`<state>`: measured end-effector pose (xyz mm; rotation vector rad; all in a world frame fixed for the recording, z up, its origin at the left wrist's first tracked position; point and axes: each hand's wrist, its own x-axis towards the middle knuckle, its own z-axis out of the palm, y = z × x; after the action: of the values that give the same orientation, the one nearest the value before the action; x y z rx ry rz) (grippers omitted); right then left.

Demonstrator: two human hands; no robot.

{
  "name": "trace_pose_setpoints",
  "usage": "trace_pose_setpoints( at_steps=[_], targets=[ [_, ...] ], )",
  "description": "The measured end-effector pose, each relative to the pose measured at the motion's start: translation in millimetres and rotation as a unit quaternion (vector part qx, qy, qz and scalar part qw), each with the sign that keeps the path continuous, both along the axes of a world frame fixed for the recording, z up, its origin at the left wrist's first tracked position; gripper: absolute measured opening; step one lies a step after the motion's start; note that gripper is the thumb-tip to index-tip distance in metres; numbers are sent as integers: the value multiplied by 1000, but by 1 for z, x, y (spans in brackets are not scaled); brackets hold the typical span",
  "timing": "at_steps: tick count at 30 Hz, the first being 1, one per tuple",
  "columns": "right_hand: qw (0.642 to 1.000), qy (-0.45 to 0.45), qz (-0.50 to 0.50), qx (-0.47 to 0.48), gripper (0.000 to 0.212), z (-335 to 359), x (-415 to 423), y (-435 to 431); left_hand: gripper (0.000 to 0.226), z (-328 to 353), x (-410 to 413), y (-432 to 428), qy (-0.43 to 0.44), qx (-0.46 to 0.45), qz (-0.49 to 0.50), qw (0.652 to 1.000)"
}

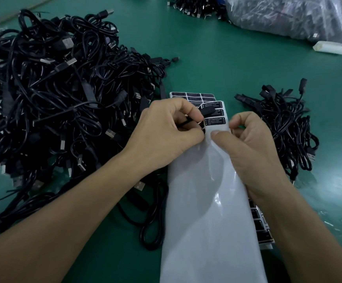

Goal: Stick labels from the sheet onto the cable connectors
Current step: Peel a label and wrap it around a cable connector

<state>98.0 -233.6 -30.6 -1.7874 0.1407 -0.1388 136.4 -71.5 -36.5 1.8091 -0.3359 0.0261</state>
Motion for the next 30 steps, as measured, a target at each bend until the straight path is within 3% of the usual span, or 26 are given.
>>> trace_pose_setpoints(
  at_steps=[5, 19, 30],
  targets=[
    [999, 4, -19, -37, 28, -1, 0, 0, 26, 0, -1, 2, -1, 17, -17, 1000],
    [1000, -4, -4, 24, 22, 1, -1, -1, 22, 3, -7, 1, -44, 52, 12, 998],
    [1000, -9, -1, -2, 23, 0, -1, 2, 18, 2, -5, 2, -37, 74, 9, 997]
  ],
)
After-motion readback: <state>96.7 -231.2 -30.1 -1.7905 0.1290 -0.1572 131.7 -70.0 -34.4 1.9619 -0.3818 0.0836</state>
